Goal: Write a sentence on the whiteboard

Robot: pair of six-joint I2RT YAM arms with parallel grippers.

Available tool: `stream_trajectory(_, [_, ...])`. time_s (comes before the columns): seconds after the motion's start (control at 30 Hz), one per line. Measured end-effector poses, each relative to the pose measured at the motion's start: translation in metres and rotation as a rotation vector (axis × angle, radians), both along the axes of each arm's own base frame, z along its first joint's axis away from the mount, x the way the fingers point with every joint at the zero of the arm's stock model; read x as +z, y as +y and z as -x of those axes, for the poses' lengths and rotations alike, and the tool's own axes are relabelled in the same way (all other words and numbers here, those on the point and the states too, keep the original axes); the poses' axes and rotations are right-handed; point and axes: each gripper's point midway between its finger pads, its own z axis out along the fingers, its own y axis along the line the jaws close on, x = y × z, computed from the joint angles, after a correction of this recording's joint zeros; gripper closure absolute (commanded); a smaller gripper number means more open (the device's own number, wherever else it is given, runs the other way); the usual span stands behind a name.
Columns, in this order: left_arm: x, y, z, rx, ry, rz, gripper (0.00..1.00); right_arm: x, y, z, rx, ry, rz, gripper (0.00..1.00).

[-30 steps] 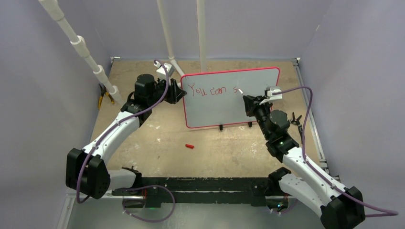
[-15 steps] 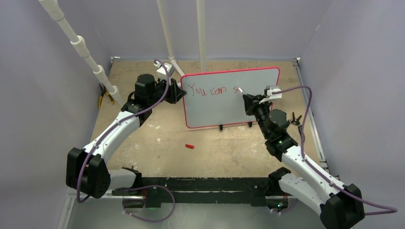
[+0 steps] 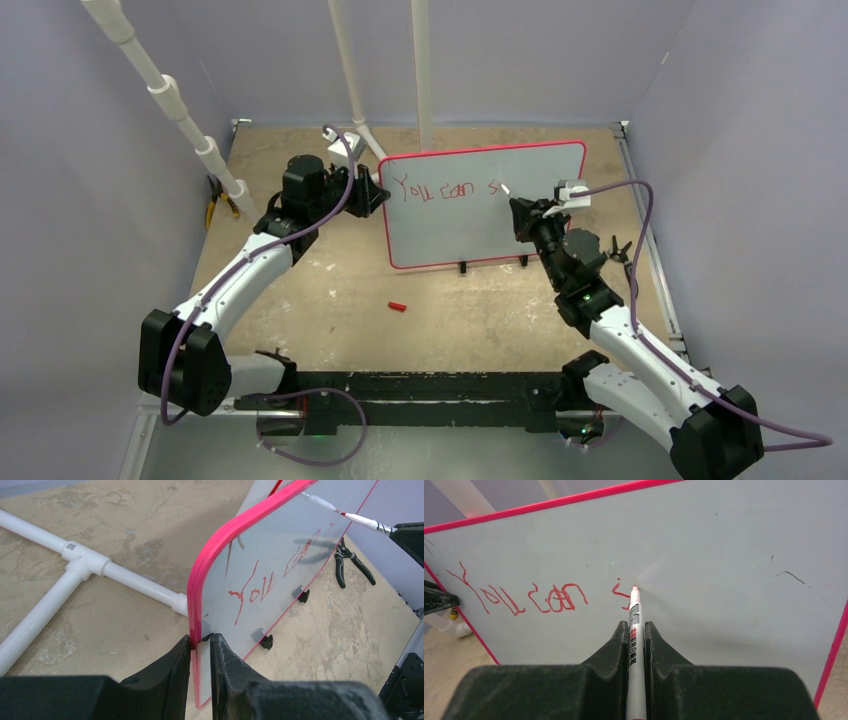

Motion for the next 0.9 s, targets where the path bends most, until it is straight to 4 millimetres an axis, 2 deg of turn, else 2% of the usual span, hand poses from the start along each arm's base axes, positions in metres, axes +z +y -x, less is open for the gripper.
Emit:
stream_trajectory(0.53, [0.000, 0.000, 0.000, 0.000, 0.000, 0.000, 0.82, -0.015, -0.001, 0.002, 0.000, 0.058, 0.016, 1.00])
stream_trajectory(0.9, [0.000, 0.000, 0.000, 0.000, 0.000, 0.000, 0.82, -0.019, -0.007, 0.002, -0.032, 0.074, 0.016, 1.00])
